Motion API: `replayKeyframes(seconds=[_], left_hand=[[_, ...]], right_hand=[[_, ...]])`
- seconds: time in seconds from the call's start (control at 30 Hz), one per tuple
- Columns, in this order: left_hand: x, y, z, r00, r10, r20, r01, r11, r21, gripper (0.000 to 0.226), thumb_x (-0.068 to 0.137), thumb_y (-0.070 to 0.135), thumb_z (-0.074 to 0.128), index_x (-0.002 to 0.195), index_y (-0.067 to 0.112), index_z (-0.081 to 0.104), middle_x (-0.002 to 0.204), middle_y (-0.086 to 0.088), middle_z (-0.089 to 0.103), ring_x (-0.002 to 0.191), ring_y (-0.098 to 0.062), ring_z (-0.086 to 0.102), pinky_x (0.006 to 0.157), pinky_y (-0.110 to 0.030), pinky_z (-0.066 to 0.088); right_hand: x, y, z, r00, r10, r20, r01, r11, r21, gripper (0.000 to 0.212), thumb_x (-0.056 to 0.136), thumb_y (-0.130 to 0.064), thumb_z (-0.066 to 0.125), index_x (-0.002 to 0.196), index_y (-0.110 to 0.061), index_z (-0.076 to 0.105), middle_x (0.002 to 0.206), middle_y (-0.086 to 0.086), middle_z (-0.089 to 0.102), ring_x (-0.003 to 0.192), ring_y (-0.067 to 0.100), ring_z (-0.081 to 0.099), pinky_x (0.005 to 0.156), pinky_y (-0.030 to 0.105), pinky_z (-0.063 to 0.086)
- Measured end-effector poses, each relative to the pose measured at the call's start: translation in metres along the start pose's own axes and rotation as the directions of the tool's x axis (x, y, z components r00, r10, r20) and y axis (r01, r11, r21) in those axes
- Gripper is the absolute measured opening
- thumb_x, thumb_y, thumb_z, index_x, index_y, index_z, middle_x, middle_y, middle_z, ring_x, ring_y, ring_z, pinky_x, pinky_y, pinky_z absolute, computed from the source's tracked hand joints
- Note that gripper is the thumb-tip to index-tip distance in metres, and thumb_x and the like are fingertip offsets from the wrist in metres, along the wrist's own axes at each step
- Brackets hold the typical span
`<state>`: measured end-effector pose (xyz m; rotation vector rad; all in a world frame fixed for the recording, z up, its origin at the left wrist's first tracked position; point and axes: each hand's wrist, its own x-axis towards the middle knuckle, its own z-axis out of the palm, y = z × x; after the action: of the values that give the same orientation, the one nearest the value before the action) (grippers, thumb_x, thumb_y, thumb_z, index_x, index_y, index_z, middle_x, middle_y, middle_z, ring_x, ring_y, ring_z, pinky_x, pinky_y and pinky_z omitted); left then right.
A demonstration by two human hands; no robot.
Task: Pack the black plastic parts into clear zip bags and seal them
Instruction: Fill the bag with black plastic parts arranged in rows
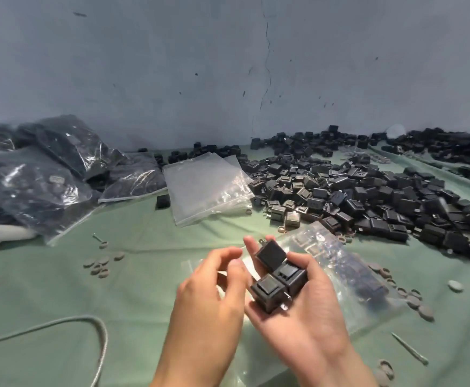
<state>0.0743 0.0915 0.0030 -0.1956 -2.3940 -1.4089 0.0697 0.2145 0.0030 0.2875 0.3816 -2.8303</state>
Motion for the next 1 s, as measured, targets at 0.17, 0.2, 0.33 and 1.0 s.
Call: replayKeyframes(seconds=[0.17, 0.2, 0.33, 1.0], left_hand=[[-0.005, -0.001, 0.009, 0.987, -0.149, 0.059, 0.153, 0.984, -0.086, 0.014, 0.084, 0.044, 0.069, 0.092, 0.033, 0.067, 0.084, 0.026, 0.070, 0.077, 0.006, 0.065, 0.074, -0.025, 0.052], [-0.005, -0.002, 0.006, 0.984, -0.175, 0.042, 0.179, 0.977, -0.118, 0.016, 0.082, 0.042, 0.072, 0.091, 0.031, 0.066, 0.084, 0.026, 0.070, 0.075, 0.005, 0.066, 0.073, -0.024, 0.052], [0.002, -0.022, -0.028, 0.976, -0.181, -0.122, 0.172, 0.981, -0.086, 0.022, 0.081, 0.041, 0.071, 0.095, 0.038, 0.054, 0.086, 0.035, 0.065, 0.073, 0.009, 0.064, 0.060, -0.009, 0.046], [-0.018, -0.058, -0.031, 0.894, 0.074, 0.443, -0.310, 0.814, 0.491, 0.077, 0.078, 0.069, 0.002, 0.140, 0.047, 0.044, 0.117, 0.019, 0.048, 0.111, 0.000, 0.042, 0.096, -0.020, 0.028]], right_hand=[[-0.002, 0.024, 0.003, 0.999, 0.034, 0.018, -0.033, 0.997, -0.065, 0.034, 0.073, -0.015, 0.060, 0.105, -0.010, 0.073, 0.101, 0.021, 0.070, 0.083, 0.034, 0.070, 0.081, 0.043, 0.059], [-0.003, 0.024, 0.003, 0.998, 0.058, 0.013, -0.057, 0.995, -0.088, 0.035, 0.073, -0.015, 0.060, 0.106, -0.011, 0.071, 0.103, 0.022, 0.070, 0.087, 0.036, 0.070, 0.084, 0.045, 0.057], [-0.012, 0.017, -0.002, 0.994, 0.108, -0.021, -0.110, 0.990, -0.089, 0.031, 0.079, -0.020, 0.062, 0.109, -0.016, 0.070, 0.113, 0.016, 0.071, 0.093, 0.033, 0.070, 0.083, 0.045, 0.055], [-0.030, -0.069, -0.028, 0.747, -0.563, -0.354, 0.300, 0.760, -0.577, 0.008, 0.088, -0.021, 0.062, 0.094, -0.020, 0.057, 0.067, -0.003, 0.046, 0.047, 0.010, 0.039, 0.038, 0.021, 0.038]])
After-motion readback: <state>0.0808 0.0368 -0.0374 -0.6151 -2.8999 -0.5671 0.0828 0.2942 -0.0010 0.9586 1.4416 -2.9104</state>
